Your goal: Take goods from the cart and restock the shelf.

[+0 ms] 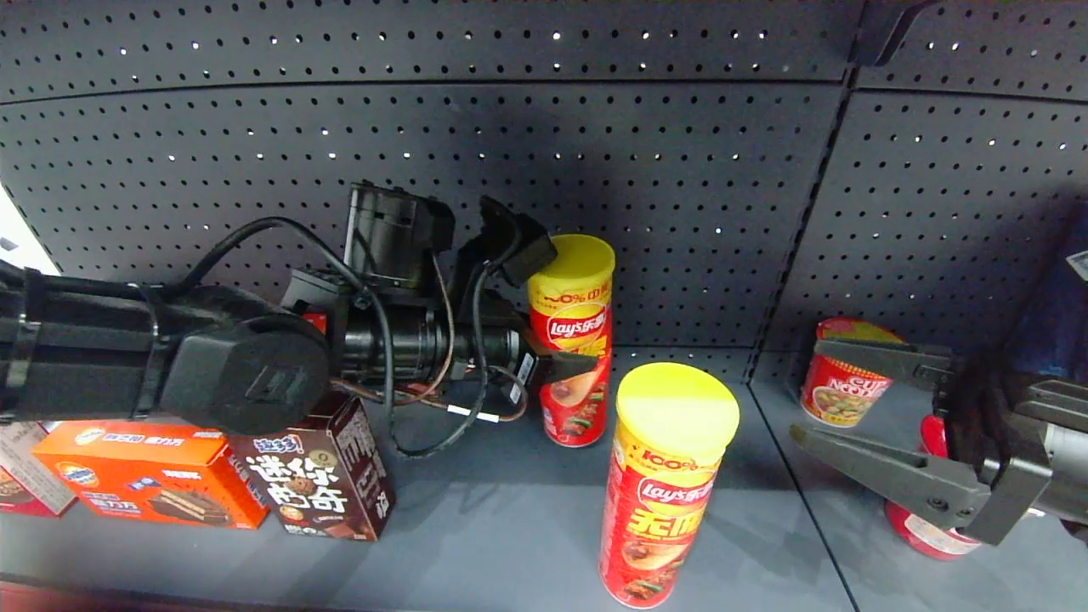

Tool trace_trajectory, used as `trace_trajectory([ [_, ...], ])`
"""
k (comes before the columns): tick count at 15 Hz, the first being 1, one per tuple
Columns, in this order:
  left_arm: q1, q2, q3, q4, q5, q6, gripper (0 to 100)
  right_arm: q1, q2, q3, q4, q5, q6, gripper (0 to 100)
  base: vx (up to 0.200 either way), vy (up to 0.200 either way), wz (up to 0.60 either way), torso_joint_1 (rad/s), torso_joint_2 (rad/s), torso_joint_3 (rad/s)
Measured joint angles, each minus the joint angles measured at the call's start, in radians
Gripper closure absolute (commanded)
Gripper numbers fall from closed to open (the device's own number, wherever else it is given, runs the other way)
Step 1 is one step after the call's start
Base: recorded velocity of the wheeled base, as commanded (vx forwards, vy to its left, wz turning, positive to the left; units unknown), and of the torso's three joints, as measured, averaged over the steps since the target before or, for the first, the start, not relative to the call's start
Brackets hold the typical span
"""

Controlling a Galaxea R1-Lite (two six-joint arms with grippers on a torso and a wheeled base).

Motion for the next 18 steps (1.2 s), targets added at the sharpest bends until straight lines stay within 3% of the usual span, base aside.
trace_trajectory([
  [5, 0.000, 0.094, -0.087, -0.001, -0.003, 0.019, 100, -0.027, -0.024, 0.029, 0.000, 0.001, 0.002, 0, 0.000, 0.000, 0.00, 0.000, 0.00, 0.000],
  [12, -0.007, 0.164, -0.153, -0.001, -0.003, 0.020, 100, -0.034, -0.035, 0.039, -0.001, 0.003, 0.002, 0, 0.000, 0.000, 0.00, 0.000, 0.00, 0.000],
  [18, -0.008, 0.181, -0.159, -0.001, -0.003, 0.020, 100, -0.034, -0.035, 0.043, 0.000, 0.003, 0.001, 0, 0.000, 0.000, 0.00, 0.000, 0.00, 0.000],
])
